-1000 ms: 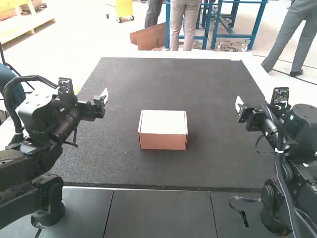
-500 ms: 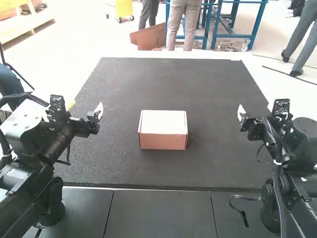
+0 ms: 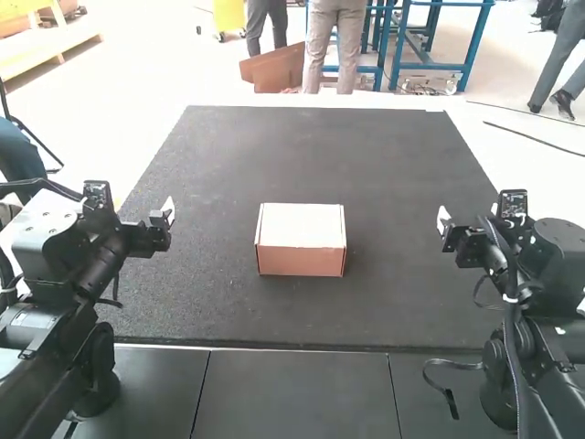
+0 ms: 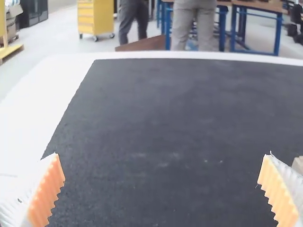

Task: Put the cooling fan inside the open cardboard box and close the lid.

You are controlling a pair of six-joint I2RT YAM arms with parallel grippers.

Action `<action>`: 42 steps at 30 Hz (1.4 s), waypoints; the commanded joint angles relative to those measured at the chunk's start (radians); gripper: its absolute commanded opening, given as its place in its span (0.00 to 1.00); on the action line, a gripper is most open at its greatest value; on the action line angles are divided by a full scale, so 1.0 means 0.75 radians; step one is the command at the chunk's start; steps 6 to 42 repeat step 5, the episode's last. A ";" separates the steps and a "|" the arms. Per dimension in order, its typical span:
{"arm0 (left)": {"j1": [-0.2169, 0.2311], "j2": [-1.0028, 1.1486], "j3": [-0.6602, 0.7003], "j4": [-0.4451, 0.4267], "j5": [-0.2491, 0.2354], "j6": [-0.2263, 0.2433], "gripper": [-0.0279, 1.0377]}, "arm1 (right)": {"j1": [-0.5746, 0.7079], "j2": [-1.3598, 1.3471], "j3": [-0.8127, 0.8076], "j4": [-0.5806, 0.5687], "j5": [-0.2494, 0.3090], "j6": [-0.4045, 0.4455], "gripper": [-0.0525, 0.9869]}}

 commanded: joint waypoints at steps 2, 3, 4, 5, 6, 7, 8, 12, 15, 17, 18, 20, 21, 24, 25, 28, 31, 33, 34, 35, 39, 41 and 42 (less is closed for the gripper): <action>0.023 -0.019 -0.009 0.025 0.009 0.016 0.93 | -0.016 -0.012 -0.005 -0.017 0.019 -0.024 0.93; 0.023 -0.017 -0.009 0.029 0.009 0.016 0.93 | -0.014 -0.012 -0.005 -0.019 0.017 -0.034 0.93; 0.021 -0.019 -0.009 0.031 0.011 0.031 0.93 | -0.012 -0.012 -0.005 -0.017 0.017 -0.034 0.93; 0.017 -0.017 -0.009 0.031 0.011 0.035 0.93 | -0.012 -0.012 -0.005 -0.017 0.017 -0.034 0.93; 0.017 -0.017 -0.009 0.031 0.011 0.035 0.93 | -0.012 -0.012 -0.005 -0.017 0.017 -0.034 0.93; 0.017 -0.017 -0.009 0.031 0.011 0.035 0.93 | -0.012 -0.012 -0.005 -0.017 0.017 -0.034 0.93; 0.017 -0.017 -0.009 0.031 0.011 0.035 0.93 | -0.012 -0.012 -0.005 -0.017 0.017 -0.034 0.93; 0.017 -0.017 -0.009 0.031 0.011 0.035 0.93 | -0.012 -0.012 -0.005 -0.017 0.017 -0.034 0.93; 0.017 -0.017 -0.009 0.031 0.011 0.035 0.93 | -0.012 -0.012 -0.005 -0.017 0.017 -0.034 0.93; 0.017 -0.017 -0.009 0.031 0.011 0.035 0.93 | -0.012 -0.012 -0.005 -0.017 0.017 -0.034 0.93; 0.017 -0.017 -0.009 0.031 0.011 0.035 0.93 | -0.012 -0.012 -0.005 -0.017 0.017 -0.034 0.93; 0.017 -0.017 -0.009 0.031 0.011 0.035 0.93 | -0.012 -0.012 -0.005 -0.017 0.017 -0.034 0.93; 0.017 -0.017 -0.009 0.031 0.011 0.035 0.93 | -0.012 -0.012 -0.005 -0.017 0.017 -0.034 0.93; 0.017 -0.017 -0.009 0.031 0.011 0.035 0.93 | -0.012 -0.012 -0.005 -0.017 0.017 -0.034 0.93; 0.017 -0.017 -0.009 0.031 0.011 0.035 0.93 | -0.012 -0.012 -0.005 -0.017 0.017 -0.034 0.93; 0.017 -0.017 -0.009 0.031 0.011 0.035 0.93 | -0.012 -0.012 -0.005 -0.017 0.017 -0.034 0.93; 0.017 -0.017 -0.009 0.031 0.011 0.035 0.93 | -0.012 -0.012 -0.005 -0.017 0.017 -0.034 0.93; 0.017 -0.017 -0.009 0.031 0.011 0.035 0.93 | -0.012 -0.012 -0.005 -0.017 0.017 -0.034 0.93; 0.017 -0.017 -0.009 0.031 0.011 0.035 0.93 | -0.012 -0.012 -0.005 -0.017 0.017 -0.034 0.93; 0.017 -0.017 -0.009 0.031 0.011 0.035 0.93 | -0.012 -0.012 -0.005 -0.017 0.017 -0.034 0.93; 0.017 -0.017 -0.009 0.031 0.011 0.035 0.93 | -0.012 -0.012 -0.005 -0.017 0.017 -0.034 0.93; 0.017 -0.017 -0.009 0.031 0.011 0.035 0.93 | -0.012 -0.012 -0.005 -0.017 0.017 -0.034 0.93; 0.017 -0.017 -0.009 0.031 0.011 0.035 0.93 | -0.012 -0.012 -0.005 -0.017 0.017 -0.034 0.93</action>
